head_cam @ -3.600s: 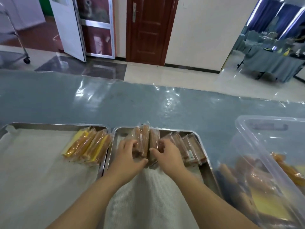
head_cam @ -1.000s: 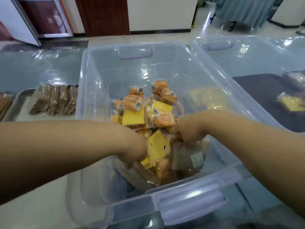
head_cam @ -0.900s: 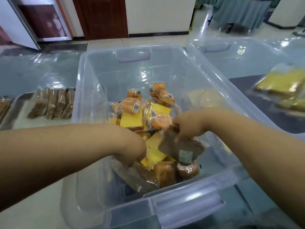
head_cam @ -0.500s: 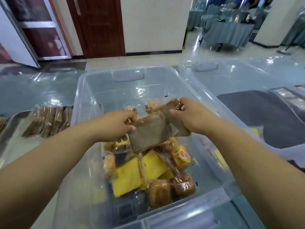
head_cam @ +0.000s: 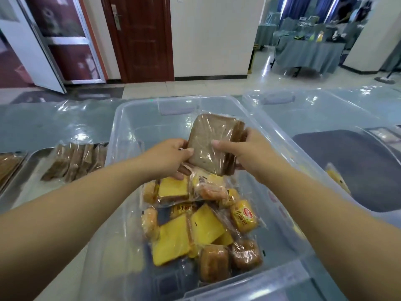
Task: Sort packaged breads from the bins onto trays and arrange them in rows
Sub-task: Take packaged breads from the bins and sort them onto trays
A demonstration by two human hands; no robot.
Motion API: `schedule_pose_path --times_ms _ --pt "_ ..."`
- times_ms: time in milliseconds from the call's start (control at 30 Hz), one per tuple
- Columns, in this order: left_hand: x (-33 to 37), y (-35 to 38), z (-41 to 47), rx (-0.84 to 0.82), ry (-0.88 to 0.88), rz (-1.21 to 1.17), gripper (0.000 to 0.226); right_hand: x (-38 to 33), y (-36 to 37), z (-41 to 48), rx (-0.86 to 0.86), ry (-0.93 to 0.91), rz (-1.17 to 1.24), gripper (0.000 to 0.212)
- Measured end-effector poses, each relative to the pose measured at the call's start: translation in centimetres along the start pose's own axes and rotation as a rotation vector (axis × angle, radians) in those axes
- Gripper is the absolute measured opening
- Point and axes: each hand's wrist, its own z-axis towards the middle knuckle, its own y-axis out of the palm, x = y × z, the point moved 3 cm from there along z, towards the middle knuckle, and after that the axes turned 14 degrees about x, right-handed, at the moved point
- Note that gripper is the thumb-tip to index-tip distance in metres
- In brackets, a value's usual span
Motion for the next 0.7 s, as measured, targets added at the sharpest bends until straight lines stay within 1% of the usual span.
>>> schedule_pose_path --times_ms 67,133,233,300,400,467,500,600,667,700 --pt "0.0 0.2 0.1 -0.049 0.067 0.168 0.020 -0.2 -0.2 0.4 0.057 -0.040 -0.033 0.042" --pt "0.0 0.0 0.3 -0.083 0.143 0.376 0.025 -0.6 -0.6 0.7 0.077 -0.106 -0.127 0.043" --pt "0.1 -0.7 1.5 -0.086 0.264 0.697 0.032 -1.6 -1.4 1.4 0.092 -0.222 -0.400 0.048" --pt "-0.4 -0.7 2.6 -0.129 0.325 0.909 0.033 -1.9 -1.4 1.9 0.073 -0.268 -0.600 0.048" --pt "-2.4 0.2 4.2 -0.288 0.292 1.094 0.041 -0.9 -0.7 2.3 0.021 -0.300 -0.806 0.042" --pt "-3.5 1.2 5.2 -0.379 0.283 1.178 0.051 0.2 -0.3 2.6 -0.028 -0.299 -0.881 0.041" --pt "-3.8 1.6 5.7 -0.403 0.307 1.210 0.057 0.5 -0.2 2.8 -0.047 -0.288 -0.899 0.040" --pt "-3.8 2.5 7.4 -0.364 0.472 1.296 0.076 0.8 -0.4 3.3 -0.058 -0.261 -0.899 0.039" --pt "-3.9 3.3 8.0 -0.374 0.616 1.444 0.083 0.9 -0.4 3.3 -0.062 -0.264 -0.911 0.038" --pt "-4.2 3.8 8.0 -0.411 0.671 1.532 0.083 1.0 -0.3 3.4 -0.063 -0.265 -0.921 0.037"
